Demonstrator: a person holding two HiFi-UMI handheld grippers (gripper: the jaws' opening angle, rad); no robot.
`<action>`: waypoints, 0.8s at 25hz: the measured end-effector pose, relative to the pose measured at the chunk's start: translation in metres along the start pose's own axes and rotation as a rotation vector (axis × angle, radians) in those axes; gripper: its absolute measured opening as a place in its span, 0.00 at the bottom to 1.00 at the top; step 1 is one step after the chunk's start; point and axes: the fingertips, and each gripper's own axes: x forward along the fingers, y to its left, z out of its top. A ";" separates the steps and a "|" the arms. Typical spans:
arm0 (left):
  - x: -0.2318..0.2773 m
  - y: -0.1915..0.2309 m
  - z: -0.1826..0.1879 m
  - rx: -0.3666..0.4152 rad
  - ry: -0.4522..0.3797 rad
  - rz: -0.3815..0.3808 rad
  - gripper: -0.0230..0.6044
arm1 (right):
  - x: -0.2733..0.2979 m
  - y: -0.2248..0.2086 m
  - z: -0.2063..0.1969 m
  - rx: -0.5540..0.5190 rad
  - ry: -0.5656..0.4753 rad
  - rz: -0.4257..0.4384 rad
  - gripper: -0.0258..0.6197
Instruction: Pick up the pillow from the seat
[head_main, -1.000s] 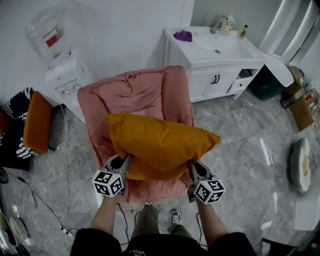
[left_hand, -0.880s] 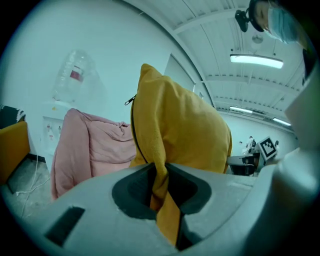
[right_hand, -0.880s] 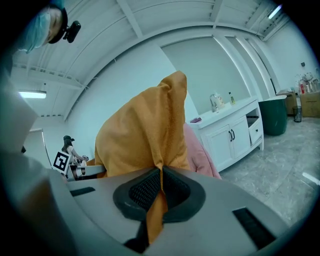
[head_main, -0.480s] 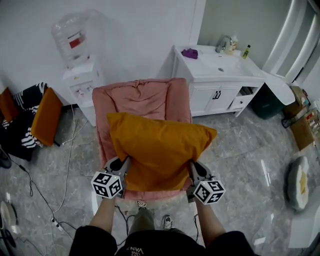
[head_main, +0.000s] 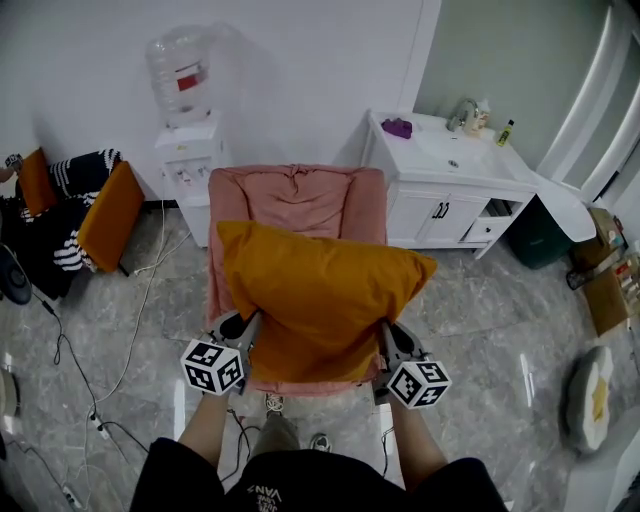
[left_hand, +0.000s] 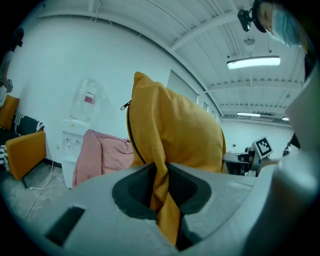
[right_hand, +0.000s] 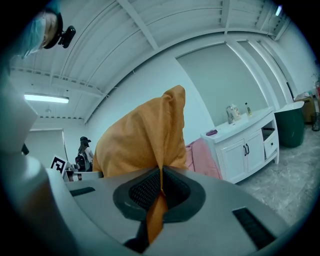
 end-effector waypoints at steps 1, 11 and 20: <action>-0.005 -0.004 0.001 -0.001 -0.008 0.005 0.13 | -0.004 0.002 0.002 -0.001 -0.003 0.006 0.05; -0.049 -0.030 0.010 -0.014 -0.068 0.062 0.13 | -0.031 0.023 0.016 -0.006 -0.030 0.076 0.05; -0.083 -0.047 0.022 -0.009 -0.123 0.115 0.13 | -0.049 0.042 0.031 -0.004 -0.072 0.149 0.05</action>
